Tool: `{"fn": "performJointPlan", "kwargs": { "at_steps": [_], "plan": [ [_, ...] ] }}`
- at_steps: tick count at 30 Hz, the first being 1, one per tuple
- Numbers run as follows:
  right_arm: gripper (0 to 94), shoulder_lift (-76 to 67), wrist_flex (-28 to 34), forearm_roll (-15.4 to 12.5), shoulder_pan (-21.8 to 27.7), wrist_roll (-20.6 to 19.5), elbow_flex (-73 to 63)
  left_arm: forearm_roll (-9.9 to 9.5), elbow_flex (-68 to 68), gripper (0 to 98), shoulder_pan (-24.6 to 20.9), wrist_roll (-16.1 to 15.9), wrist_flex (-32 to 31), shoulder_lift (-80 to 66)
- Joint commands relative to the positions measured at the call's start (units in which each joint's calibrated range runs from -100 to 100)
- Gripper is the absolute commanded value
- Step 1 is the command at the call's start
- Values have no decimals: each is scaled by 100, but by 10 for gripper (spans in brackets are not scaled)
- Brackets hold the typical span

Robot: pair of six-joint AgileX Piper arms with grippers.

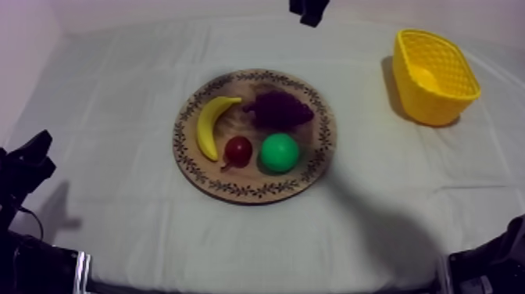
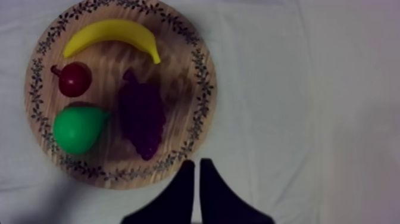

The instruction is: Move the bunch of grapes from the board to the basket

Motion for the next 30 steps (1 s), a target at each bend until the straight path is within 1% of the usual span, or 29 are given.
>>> {"fn": "performJointPlan", "kwargs": {
  "at_steps": [1,7,14,18,27,30],
  "plan": [
    [28,219,63,33,-45,12,-43,-2,-2,1,0,0,1,0],
    [50,622,167,182,-180,43,45,-2,-2,1,0,0,1,0],
    [133,812,186,175,-155,-12,85,-2,-2,1,0,0,1,0],
    [216,878,195,173,-88,-11,25,-2,-2,1,0,0,1,0],
    [459,926,197,161,-9,21,-69,-2,-2,1,0,0,1,0],
    [517,911,198,126,0,43,-59,-2,-2,1,0,0,1,0]
  ]
}}
